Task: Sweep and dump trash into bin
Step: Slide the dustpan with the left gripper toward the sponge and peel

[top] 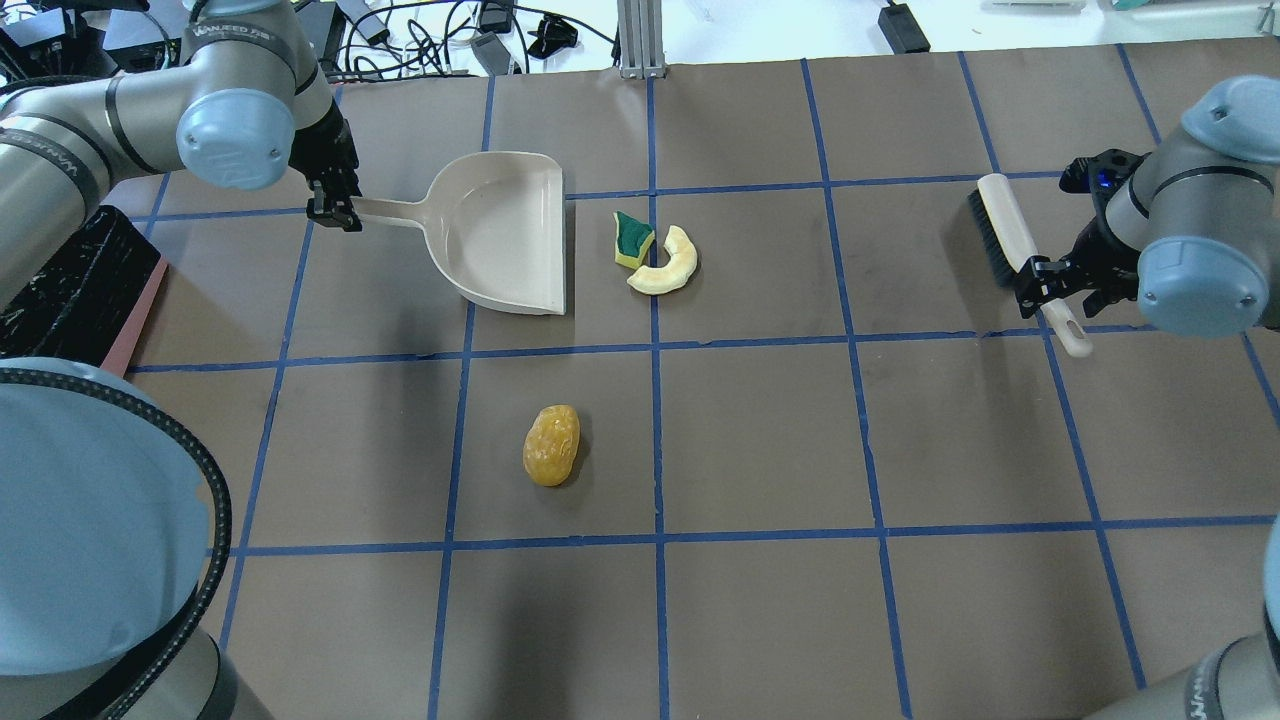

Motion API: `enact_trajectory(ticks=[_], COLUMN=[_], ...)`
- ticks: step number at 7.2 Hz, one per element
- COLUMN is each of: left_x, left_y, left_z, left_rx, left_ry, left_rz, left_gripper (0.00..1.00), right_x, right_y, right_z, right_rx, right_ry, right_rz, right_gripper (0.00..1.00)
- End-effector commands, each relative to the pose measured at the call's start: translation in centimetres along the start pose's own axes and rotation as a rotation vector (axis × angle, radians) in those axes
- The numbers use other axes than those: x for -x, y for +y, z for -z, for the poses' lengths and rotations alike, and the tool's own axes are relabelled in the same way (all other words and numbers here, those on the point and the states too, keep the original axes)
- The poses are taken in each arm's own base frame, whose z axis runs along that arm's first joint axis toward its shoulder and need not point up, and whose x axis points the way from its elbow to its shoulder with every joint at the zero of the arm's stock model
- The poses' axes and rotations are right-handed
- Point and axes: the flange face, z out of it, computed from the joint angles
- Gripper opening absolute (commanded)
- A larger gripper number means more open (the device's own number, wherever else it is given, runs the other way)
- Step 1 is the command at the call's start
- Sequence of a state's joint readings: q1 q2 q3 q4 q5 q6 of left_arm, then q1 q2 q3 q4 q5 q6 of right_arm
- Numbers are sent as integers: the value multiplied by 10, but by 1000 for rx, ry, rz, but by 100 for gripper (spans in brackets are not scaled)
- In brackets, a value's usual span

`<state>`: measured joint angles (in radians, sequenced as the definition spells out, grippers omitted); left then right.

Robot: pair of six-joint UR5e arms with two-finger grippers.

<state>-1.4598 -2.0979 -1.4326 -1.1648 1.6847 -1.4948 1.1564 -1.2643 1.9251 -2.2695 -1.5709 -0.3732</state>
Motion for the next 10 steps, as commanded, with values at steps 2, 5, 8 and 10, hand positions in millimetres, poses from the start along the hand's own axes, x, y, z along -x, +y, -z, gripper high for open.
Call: enact_trajectory(ticks=[2, 5, 8, 10], left_x=[0, 3, 6, 6], left_y=[24, 45, 55, 56], left_z=[-8, -6, -8, -8], left_rx=[-22, -31, -30, -28], left_ry=[-12, -7, -19, -19], left_rz=[52, 51, 23, 20], left_gripper=[0, 0, 0, 0], right_x=[0, 1, 1, -1], right_y=[0, 1, 0, -2], right_z=[-2, -6, -9, -6], right_rx=[9, 20, 24, 11], right_ry=[-4, -9, -9, -4], right_rz=[-5, -28, -25, -17], right_gripper=[63, 57, 35, 5])
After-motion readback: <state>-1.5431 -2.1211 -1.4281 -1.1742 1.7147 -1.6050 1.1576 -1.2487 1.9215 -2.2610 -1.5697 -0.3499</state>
